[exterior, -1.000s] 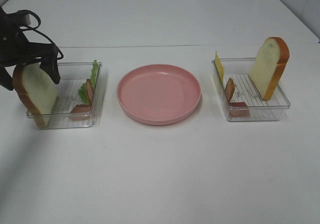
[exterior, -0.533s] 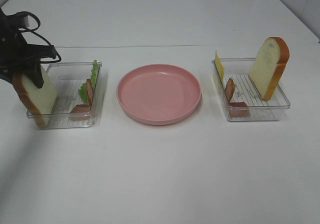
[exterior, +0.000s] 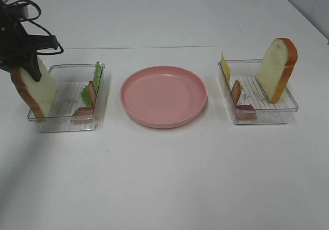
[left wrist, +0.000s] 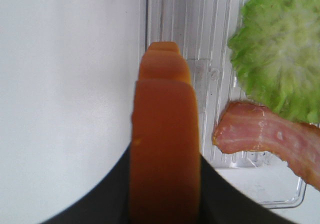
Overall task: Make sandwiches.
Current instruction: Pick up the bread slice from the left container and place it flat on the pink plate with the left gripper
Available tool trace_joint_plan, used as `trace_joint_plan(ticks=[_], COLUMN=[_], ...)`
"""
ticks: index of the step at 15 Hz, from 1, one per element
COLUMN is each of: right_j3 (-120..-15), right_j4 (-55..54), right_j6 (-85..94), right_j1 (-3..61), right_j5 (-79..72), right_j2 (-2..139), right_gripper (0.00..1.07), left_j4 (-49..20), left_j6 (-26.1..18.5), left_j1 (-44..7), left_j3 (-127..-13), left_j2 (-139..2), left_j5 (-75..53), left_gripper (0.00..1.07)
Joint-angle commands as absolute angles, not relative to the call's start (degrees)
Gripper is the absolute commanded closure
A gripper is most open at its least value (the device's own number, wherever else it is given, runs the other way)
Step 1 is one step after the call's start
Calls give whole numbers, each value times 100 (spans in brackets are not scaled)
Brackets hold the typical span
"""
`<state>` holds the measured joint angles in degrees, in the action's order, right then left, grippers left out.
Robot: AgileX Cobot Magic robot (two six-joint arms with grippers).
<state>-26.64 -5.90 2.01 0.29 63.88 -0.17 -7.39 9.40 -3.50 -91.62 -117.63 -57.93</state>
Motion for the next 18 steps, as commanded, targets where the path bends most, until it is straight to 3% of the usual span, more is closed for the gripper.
trace_joint_plan(ticks=[1,6,11,18], right_j3=[-2641,-2641,-2641,-2641], right_j4=[-567,-567,-567,-567], right_j6=[149,149,149,149], right_j1=[-11,-11,-11,-11], right_j5=[6406,6406,6406,6406], right_j2=[-160,-160,-160,-160], right_gripper=[9,9,9,9], left_j4=[-722,-756,-779,-888], left_j6=[1060,1163,1249,1226], left_j1=[-367,-367,-470,-1014], left_j3=[-9494,-10554,-10674,-11270], left_j2=[-11711,-11648,-11402,-11402], left_j5=[-6371,-7557,-7552,-7552], left_gripper=[107,107,107,107])
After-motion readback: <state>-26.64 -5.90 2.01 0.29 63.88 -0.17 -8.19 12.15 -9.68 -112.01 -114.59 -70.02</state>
